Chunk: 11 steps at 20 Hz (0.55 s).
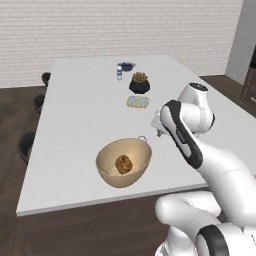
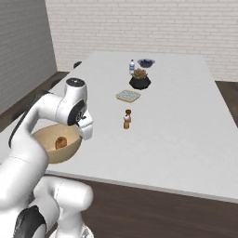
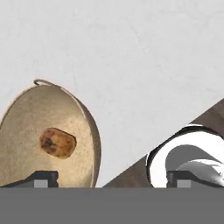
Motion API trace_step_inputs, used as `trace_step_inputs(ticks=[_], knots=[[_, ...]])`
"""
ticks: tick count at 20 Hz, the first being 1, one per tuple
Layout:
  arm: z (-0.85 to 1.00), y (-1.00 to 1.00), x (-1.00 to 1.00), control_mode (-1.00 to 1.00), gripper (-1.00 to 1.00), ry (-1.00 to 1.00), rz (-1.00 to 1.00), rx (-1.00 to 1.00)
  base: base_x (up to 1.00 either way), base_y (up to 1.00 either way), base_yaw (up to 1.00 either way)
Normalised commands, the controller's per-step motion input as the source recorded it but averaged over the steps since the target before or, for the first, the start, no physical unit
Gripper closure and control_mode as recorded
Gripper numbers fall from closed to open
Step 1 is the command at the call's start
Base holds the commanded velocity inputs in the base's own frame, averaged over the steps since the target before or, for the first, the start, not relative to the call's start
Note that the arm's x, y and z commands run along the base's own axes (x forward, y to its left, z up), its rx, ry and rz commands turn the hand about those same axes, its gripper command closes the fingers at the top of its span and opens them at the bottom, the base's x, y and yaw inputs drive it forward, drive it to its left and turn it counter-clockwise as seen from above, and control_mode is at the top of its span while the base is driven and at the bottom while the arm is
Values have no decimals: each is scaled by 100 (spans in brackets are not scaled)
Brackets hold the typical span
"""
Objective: Open the cabinet, pick up the bread from the cabinet and place it in the basket. Then move the basket to the dining counter.
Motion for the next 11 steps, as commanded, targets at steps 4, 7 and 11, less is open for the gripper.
trace_step_inputs(ticks=[4, 7, 11], knots=[[46, 3, -84, -100, -100, -12, 32, -28, 0, 0, 0], [-2, 7, -84, -100, -100, 0, 47, -26, 0, 0, 0], [-16, 0, -47, -100, -100, 2, 45, -16, 0, 0, 0]])
